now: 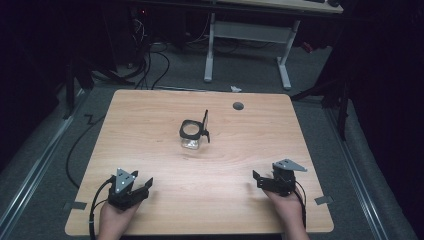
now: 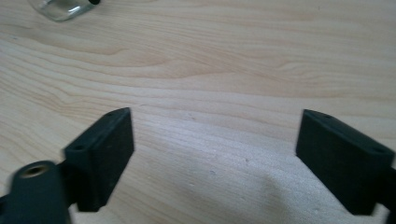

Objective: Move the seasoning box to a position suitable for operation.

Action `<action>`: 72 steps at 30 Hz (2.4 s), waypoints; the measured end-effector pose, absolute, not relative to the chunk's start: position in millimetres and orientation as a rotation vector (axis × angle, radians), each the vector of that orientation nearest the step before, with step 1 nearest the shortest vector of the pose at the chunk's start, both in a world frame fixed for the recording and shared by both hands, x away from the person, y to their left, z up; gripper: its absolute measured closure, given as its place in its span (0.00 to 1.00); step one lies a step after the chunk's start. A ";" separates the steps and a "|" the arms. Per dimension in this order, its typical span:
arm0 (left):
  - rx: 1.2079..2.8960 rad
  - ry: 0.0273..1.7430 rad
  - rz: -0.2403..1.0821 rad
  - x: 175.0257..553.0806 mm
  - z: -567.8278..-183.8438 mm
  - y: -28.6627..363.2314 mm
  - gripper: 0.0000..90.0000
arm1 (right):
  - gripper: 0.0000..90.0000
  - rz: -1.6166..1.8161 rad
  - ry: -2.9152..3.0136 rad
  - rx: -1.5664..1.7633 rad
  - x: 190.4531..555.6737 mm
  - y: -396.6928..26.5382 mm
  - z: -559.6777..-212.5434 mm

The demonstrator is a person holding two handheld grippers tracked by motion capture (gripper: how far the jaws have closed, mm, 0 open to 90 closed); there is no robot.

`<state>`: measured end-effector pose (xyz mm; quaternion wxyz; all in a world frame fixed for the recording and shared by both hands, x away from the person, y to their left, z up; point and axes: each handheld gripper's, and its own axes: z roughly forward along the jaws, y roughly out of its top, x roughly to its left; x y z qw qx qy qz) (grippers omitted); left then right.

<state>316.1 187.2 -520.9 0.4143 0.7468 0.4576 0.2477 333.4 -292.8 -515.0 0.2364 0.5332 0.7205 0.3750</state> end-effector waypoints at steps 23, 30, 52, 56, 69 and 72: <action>1.845 1.204 0.650 381.0 -512.2 164.2 0.85 | 0.96 1.135 2.043 1.294 336.5 -236.2 -509.1; 1.837 1.230 0.684 440.7 -506.6 139.4 0.99 | 1.00 1.118 2.080 1.229 376.0 -190.2 -504.1; 1.829 1.201 0.725 444.4 -495.6 125.7 0.98 | 1.00 1.124 2.053 1.272 441.2 -116.0 -517.2; 1.843 1.187 0.734 442.1 -494.4 126.5 0.98 | 1.00 1.118 2.037 1.290 443.6 -118.9 -516.2; 1.844 1.180 0.725 441.6 -493.3 127.0 0.97 | 1.00 1.091 1.995 1.354 466.2 -141.0 -512.1; 1.851 1.174 0.730 441.7 -494.9 127.5 0.96 | 1.00 1.132 2.006 1.313 452.8 -135.5 -514.1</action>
